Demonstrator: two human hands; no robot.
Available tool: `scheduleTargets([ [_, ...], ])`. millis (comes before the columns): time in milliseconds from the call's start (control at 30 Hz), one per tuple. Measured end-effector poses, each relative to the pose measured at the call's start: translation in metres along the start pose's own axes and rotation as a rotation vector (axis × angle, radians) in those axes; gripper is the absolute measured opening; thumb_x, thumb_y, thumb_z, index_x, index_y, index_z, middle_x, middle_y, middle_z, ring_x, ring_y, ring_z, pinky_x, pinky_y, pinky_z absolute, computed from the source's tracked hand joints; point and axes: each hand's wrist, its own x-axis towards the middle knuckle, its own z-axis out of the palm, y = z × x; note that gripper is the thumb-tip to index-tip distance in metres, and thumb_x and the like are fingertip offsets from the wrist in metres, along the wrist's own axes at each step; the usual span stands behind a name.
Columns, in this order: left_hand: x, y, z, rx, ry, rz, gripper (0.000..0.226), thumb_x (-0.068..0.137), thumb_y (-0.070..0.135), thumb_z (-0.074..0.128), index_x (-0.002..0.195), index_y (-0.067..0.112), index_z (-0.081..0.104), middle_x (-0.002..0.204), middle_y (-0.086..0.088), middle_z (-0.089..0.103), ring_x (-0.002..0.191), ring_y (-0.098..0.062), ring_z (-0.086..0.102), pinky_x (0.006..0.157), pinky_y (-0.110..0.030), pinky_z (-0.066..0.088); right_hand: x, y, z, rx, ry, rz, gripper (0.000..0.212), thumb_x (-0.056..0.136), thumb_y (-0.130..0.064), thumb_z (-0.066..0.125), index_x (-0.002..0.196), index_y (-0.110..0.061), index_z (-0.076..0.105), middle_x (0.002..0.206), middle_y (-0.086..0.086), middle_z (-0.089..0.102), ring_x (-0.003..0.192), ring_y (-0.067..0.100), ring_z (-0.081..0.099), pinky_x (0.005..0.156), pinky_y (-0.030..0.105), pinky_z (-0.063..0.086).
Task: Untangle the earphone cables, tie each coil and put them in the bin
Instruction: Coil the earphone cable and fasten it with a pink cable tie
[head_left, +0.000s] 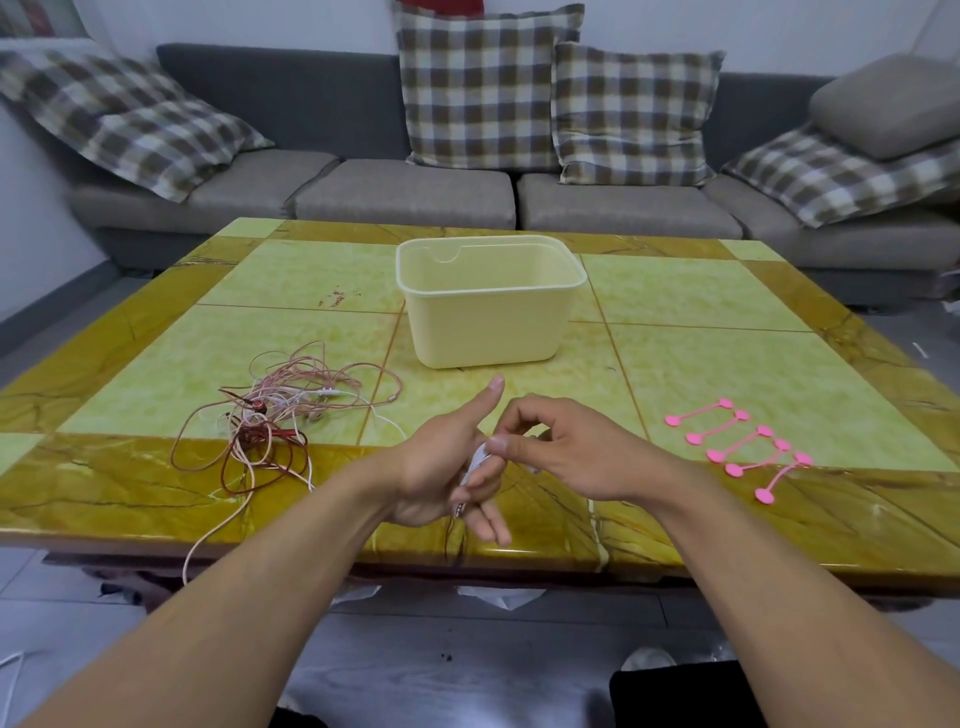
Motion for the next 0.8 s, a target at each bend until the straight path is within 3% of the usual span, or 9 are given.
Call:
scheduleTargets([
  [67, 0.000, 0.002, 0.004, -0.048, 0.019, 0.008, 0.087, 0.091, 0.079, 0.019, 0.042, 0.009, 0.039, 0.035, -0.006, 0.026, 0.046, -0.031, 0.065, 0.042, -0.025, 0.051, -0.001, -0.001, -0.001, 0.043, -0.001, -0.022, 0.026, 0.097, -0.038, 0.064, 0.092, -0.012, 0.066, 0.088, -0.002, 0.066, 0.072, 0.004, 0.054, 0.069, 0.024, 0.044],
  [233, 0.003, 0.006, 0.008, -0.250, 0.109, 0.018, 0.078, 0.098, 0.068, 0.032, 0.042, 0.014, 0.039, 0.033, -0.002, 0.025, 0.039, -0.024, 0.062, 0.032, -0.020, 0.042, 0.002, 0.001, -0.003, 0.091, 0.024, -0.040, 0.029, 0.099, -0.044, 0.060, 0.091, -0.016, 0.063, 0.103, 0.023, 0.069, 0.081, 0.018, 0.055, 0.075, 0.033, 0.044],
  [300, 0.005, 0.005, 0.010, -0.304, 0.205, 0.028, 0.073, 0.100, 0.061, 0.040, 0.044, 0.014, 0.043, 0.035, -0.001, 0.027, 0.038, -0.023, 0.059, 0.034, -0.021, 0.043, 0.002, 0.001, -0.003, 0.107, 0.030, -0.021, 0.027, 0.102, -0.035, 0.058, 0.095, -0.009, 0.062, 0.102, 0.014, 0.073, 0.083, 0.016, 0.056, 0.075, 0.030, 0.045],
  [367, 0.009, 0.003, 0.012, -0.323, 0.323, 0.060, 0.061, 0.103, 0.046, 0.049, 0.053, 0.011, 0.050, 0.039, -0.001, 0.031, 0.038, -0.021, 0.058, 0.034, -0.021, 0.045, 0.002, 0.000, -0.002, 0.110, 0.034, -0.012, 0.027, 0.104, -0.029, 0.055, 0.097, -0.003, 0.061, 0.093, -0.007, 0.075, 0.083, 0.012, 0.056, 0.073, 0.026, 0.044],
  [467, 0.010, 0.004, 0.015, -0.350, 0.468, 0.118, 0.026, 0.101, 0.026, 0.061, 0.091, 0.002, 0.065, 0.044, -0.001, 0.038, 0.039, -0.015, 0.054, 0.035, -0.019, 0.042, 0.004, 0.002, -0.002, 0.094, 0.086, 0.004, 0.030, 0.103, -0.029, 0.056, 0.096, 0.000, 0.061, 0.077, -0.021, 0.065, 0.073, -0.002, 0.052, 0.071, 0.021, 0.044],
  [500, 0.012, 0.003, 0.014, -0.353, 0.504, 0.147, 0.024, 0.099, 0.022, 0.063, 0.106, -0.001, 0.065, 0.046, -0.001, 0.041, 0.038, -0.013, 0.052, 0.035, -0.019, 0.040, 0.004, 0.001, -0.002, 0.090, 0.110, 0.005, 0.031, 0.102, -0.029, 0.057, 0.095, 0.001, 0.061, 0.074, -0.022, 0.063, 0.070, -0.005, 0.052, 0.070, 0.020, 0.044],
  [567, 0.015, 0.000, 0.009, -0.328, 0.564, 0.202, 0.026, 0.098, 0.020, 0.065, 0.115, 0.001, 0.060, 0.050, 0.000, 0.044, 0.039, -0.010, 0.045, 0.035, -0.017, 0.033, 0.004, 0.000, -0.001, 0.113, 0.134, 0.004, 0.028, 0.101, -0.027, 0.060, 0.093, 0.000, 0.060, 0.073, -0.016, 0.065, 0.067, 0.000, 0.054, 0.067, 0.021, 0.047],
  [700, 0.018, -0.001, 0.003, -0.312, 0.586, 0.295, 0.010, 0.102, 0.015, 0.056, 0.109, 0.008, 0.059, 0.053, 0.003, 0.046, 0.046, -0.010, 0.039, 0.045, -0.021, 0.030, 0.005, -0.002, -0.003, 0.245, 0.179, 0.012, 0.021, 0.095, -0.019, 0.070, 0.090, -0.001, 0.061, 0.069, 0.005, 0.066, 0.058, 0.012, 0.055, 0.059, 0.024, 0.048],
  [800, 0.018, -0.002, 0.000, -0.279, 0.556, 0.331, 0.012, 0.103, 0.011, 0.052, 0.109, 0.007, 0.061, 0.054, 0.004, 0.042, 0.051, -0.010, 0.034, 0.055, -0.024, 0.030, 0.005, -0.001, -0.007, 0.250, 0.178, 0.062, 0.014, 0.092, -0.017, 0.074, 0.102, -0.007, 0.070, 0.068, 0.006, 0.068, 0.058, 0.011, 0.058, 0.059, 0.022, 0.048],
])
